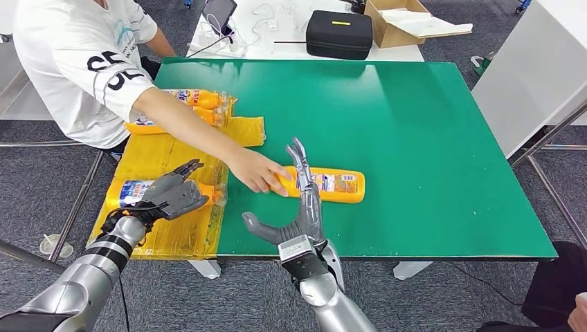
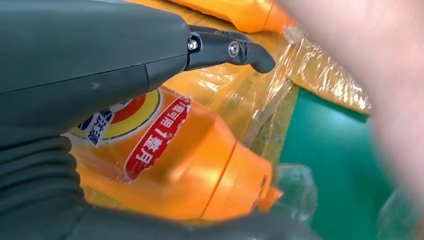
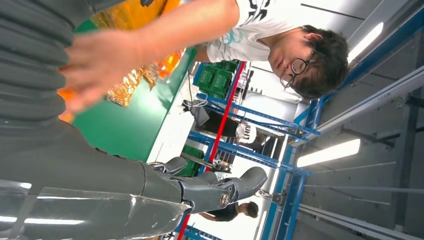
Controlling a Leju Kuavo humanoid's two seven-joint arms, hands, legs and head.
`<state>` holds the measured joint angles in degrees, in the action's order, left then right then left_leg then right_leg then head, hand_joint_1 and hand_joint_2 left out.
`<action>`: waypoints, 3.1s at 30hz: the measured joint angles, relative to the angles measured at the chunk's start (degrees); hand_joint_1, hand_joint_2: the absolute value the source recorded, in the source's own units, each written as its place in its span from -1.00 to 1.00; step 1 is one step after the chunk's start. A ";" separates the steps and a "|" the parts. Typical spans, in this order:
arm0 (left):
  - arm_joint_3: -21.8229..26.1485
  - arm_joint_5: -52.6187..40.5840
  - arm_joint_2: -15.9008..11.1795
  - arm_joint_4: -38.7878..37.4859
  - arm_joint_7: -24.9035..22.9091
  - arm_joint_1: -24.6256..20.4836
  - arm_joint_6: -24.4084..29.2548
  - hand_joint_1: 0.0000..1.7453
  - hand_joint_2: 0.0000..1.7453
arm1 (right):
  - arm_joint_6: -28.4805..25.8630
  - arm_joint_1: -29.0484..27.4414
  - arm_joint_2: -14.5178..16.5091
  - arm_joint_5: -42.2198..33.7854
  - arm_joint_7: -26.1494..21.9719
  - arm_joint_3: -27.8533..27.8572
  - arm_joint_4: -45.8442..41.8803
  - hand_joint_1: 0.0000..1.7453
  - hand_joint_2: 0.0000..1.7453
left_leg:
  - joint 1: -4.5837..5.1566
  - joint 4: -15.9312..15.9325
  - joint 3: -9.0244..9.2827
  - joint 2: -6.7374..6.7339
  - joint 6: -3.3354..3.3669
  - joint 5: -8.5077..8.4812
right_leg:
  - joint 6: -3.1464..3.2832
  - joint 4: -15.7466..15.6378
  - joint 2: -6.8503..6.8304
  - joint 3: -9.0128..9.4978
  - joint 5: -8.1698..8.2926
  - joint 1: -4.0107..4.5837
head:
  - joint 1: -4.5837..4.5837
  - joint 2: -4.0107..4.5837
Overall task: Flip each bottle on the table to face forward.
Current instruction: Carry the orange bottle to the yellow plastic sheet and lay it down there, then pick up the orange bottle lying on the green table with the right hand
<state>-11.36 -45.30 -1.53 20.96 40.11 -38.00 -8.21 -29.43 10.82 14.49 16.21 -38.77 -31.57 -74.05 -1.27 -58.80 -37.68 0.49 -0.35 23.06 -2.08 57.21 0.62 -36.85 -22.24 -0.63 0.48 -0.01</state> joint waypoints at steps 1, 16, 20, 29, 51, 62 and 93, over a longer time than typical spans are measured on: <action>0.52 1.45 0.20 0.49 0.02 0.33 0.96 -1.00 -1.00 | -0.02 0.00 0.05 0.04 0.01 0.01 0.03 -1.00 1.00 | 0.00 0.00 0.00 0.00 0.00 0.00 | 0.00 0.00 0.00 -0.01 0.00 0.00 | 0.00 0.00; 20.63 37.19 7.56 19.06 0.10 6.81 18.60 -1.00 1.00 | 0.79 1.57 -0.56 15.34 16.76 -0.49 4.02 -1.00 1.00 | -0.01 -0.01 -0.10 -0.03 0.00 0.01 | 0.00 0.00 0.01 -0.11 0.00 0.01 | 0.01 0.01; 22.34 38.59 7.89 25.46 0.10 10.50 20.63 -1.00 1.00 | 3.28 2.50 -3.39 20.03 24.07 0.47 6.07 -1.00 1.00 | 0.01 -0.01 -0.12 0.00 0.00 0.01 | -0.01 -0.01 0.00 -0.11 -0.01 -0.01 | 0.01 0.01; 23.25 36.55 8.86 31.13 -0.02 17.63 21.95 -1.00 1.00 | 9.77 3.77 -10.10 27.36 34.13 5.48 9.15 -1.00 1.00 | 0.05 -0.02 -0.17 0.04 0.02 0.04 | -0.02 -0.03 -0.02 -0.12 -0.01 -0.04 | 0.01 0.00; 22.04 35.32 10.46 29.58 0.02 20.00 20.69 -1.00 1.00 | 20.65 11.32 -14.08 27.85 36.62 8.93 19.03 -1.00 1.00 | 0.03 -0.02 -0.15 0.01 0.04 0.02 | -0.04 -0.02 -0.01 -0.12 0.02 -0.01 | 0.01 0.01; 21.77 36.21 10.56 26.05 0.02 18.37 19.33 -1.00 1.00 | 26.34 20.02 -14.14 27.30 36.77 8.43 29.28 -1.00 1.00 | 0.02 -0.03 -0.06 0.00 0.03 0.00 | -0.04 -0.02 -0.01 -0.04 0.03 -0.01 | 0.02 0.01; 21.38 36.69 10.93 17.43 0.02 13.79 18.10 -1.00 1.00 | 38.70 29.57 -15.70 19.13 33.06 -2.68 41.80 1.00 1.00 | 0.02 -0.03 0.44 -0.18 0.03 0.02 | -0.03 -0.03 0.03 0.36 0.05 0.00 | 0.02 0.01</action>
<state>10.02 -8.61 9.40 38.39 40.13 -24.21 9.89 9.27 40.39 -1.21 35.34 -5.71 -34.25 -32.24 -1.26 -58.82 -37.24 0.31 -0.32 23.07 -2.10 57.18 0.66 -36.48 -22.19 -0.64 0.50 0.00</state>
